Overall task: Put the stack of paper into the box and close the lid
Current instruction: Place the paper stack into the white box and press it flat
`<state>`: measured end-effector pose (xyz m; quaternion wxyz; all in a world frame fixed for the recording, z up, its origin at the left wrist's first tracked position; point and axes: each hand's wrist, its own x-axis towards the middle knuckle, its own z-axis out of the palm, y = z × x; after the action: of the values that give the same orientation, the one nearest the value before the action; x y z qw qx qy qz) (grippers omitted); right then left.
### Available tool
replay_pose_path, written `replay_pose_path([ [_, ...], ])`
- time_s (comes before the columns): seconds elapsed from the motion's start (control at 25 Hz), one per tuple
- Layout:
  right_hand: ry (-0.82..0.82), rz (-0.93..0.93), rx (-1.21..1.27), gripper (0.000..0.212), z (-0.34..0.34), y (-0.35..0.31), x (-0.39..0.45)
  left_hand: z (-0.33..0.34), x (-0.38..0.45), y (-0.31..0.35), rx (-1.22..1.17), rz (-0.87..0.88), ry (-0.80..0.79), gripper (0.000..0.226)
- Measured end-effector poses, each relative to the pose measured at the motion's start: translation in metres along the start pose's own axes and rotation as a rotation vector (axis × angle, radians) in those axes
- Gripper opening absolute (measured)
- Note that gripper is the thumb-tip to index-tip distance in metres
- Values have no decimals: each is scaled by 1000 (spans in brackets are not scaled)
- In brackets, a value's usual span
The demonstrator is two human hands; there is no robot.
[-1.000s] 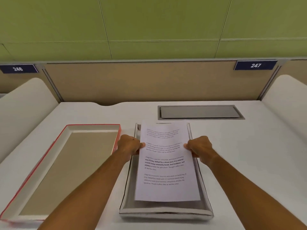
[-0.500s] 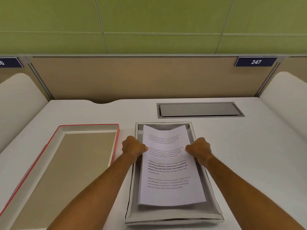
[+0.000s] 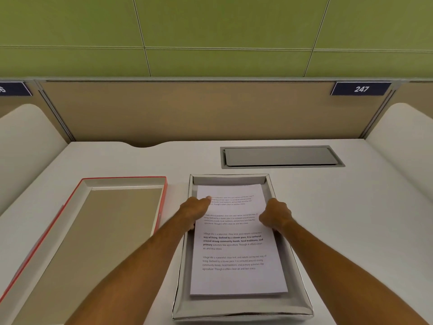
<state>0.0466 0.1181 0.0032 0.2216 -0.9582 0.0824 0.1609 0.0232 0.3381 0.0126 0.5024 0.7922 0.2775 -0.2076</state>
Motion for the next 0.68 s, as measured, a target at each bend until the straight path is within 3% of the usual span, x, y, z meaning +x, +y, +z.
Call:
replay_pose_path([
  [0.08, -58, 4, 33, 16, -2, -1, 3, -3, -2, 5, -60, -47, -67, 75],
  [0.16, -89, 21, 155, 34, -7, -2, 6, -6, -2, 10, -134, -84, -126, 80],
  [0.36, -115, 74, 454, 71, -12, -18, 16, -6, 7, 26, -259, -122, -66, 92],
  [0.68, -259, 263, 690, 90, -25, -21, 28, -8, 18, 27, -328, -180, -91, 103],
])
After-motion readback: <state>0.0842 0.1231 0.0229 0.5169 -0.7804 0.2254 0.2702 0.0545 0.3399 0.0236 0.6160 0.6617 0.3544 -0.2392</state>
